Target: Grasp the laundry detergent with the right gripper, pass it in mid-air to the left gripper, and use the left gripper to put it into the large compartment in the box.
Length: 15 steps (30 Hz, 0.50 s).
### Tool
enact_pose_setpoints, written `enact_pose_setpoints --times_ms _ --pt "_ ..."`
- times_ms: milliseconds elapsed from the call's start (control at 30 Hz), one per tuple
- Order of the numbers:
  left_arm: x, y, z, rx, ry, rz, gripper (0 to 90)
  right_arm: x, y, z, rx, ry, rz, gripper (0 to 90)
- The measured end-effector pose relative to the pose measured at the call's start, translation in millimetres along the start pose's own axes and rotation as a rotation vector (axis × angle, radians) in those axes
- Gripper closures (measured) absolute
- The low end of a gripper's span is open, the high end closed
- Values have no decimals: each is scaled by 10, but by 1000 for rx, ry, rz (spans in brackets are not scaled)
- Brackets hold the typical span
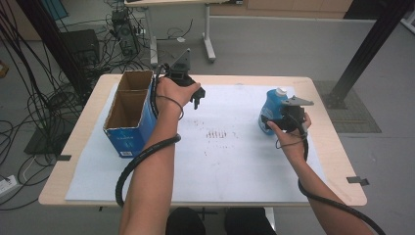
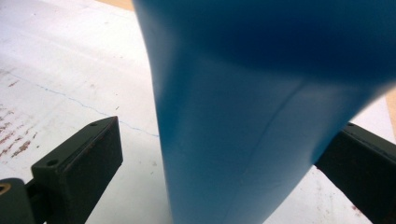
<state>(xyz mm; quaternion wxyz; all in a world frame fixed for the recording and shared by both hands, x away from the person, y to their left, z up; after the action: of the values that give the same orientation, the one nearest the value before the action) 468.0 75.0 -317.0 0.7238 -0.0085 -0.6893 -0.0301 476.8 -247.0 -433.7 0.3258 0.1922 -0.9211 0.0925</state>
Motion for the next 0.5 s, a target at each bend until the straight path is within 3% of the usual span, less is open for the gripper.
enact_pose_setpoints --times_ms 500 --pt "10 -7 -8 -6 -1 -2 53 -19 14 3 10 -5 4 16"
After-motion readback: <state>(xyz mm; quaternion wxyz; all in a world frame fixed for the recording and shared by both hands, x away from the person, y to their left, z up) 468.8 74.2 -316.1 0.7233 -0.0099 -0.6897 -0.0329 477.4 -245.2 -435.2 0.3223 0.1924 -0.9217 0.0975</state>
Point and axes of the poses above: each handheld gripper's, and its own axes: x roughly backward along the jaws, z roughly out of its underside, y roughly to its left, the point moved 6 cm from there along -x, roughly forward along the jaws, and after that the axes turned 9 degrees about y, right-handed, at the moved point
